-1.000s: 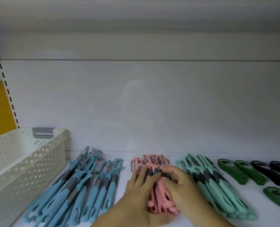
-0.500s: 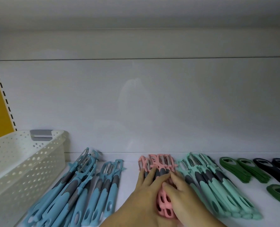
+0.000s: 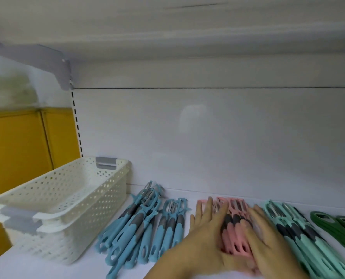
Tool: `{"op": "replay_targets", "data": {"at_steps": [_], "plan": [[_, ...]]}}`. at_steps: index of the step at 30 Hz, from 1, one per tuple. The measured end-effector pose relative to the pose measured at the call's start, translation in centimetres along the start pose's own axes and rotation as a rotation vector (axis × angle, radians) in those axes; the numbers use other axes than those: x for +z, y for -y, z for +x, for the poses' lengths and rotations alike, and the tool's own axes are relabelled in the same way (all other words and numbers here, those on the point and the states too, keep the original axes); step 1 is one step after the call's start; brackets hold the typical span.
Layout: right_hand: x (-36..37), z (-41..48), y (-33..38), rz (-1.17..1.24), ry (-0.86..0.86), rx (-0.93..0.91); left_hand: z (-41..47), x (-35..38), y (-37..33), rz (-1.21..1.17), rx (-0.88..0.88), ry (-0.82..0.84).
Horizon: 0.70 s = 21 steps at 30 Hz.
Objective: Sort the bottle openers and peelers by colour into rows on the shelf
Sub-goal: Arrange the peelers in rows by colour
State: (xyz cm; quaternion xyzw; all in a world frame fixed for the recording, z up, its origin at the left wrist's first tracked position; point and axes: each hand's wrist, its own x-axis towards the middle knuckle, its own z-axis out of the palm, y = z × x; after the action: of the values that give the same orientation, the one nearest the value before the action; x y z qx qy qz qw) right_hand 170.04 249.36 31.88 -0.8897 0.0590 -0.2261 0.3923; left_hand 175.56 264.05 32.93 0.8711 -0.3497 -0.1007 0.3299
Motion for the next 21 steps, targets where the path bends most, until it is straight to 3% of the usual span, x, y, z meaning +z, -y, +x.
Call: {"op": "replay_targets", "data": {"at_steps": [4,7,8,11,12,14,18,21], "plan": [[-0.9,-0.6,0.7,-0.139,-0.103,-0.374,-3.4,-5.3,0.1,0.014,-0.046,-0.205],[0.0,-2.4,4.2,-0.166,0.012,-0.47,-7.4,-9.1,4.3,0.143,-0.107,-0.379],[0.6,-2.5,5.2,-0.188,0.028,-0.571,-8.7,-9.9,6.1,0.188,-0.156,-0.373],[4.0,-2.5,8.8,-0.325,0.08,-0.647,-11.1,-9.8,9.4,0.33,-0.331,-0.206],[5.5,-2.2,9.1,-0.277,0.128,-0.542,-11.3,-9.2,9.7,0.354,-0.35,-0.183],[8.2,-1.0,9.9,-0.251,0.418,-0.149,-10.5,-7.9,9.8,0.365,-0.347,-0.226],[12.6,0.3,9.7,-0.082,0.337,0.085,-8.9,-7.1,9.3,0.22,-0.398,-0.264],[13.6,0.1,8.7,-0.02,0.234,0.052,-9.1,-8.1,10.4,0.111,-0.366,-0.125]]}}
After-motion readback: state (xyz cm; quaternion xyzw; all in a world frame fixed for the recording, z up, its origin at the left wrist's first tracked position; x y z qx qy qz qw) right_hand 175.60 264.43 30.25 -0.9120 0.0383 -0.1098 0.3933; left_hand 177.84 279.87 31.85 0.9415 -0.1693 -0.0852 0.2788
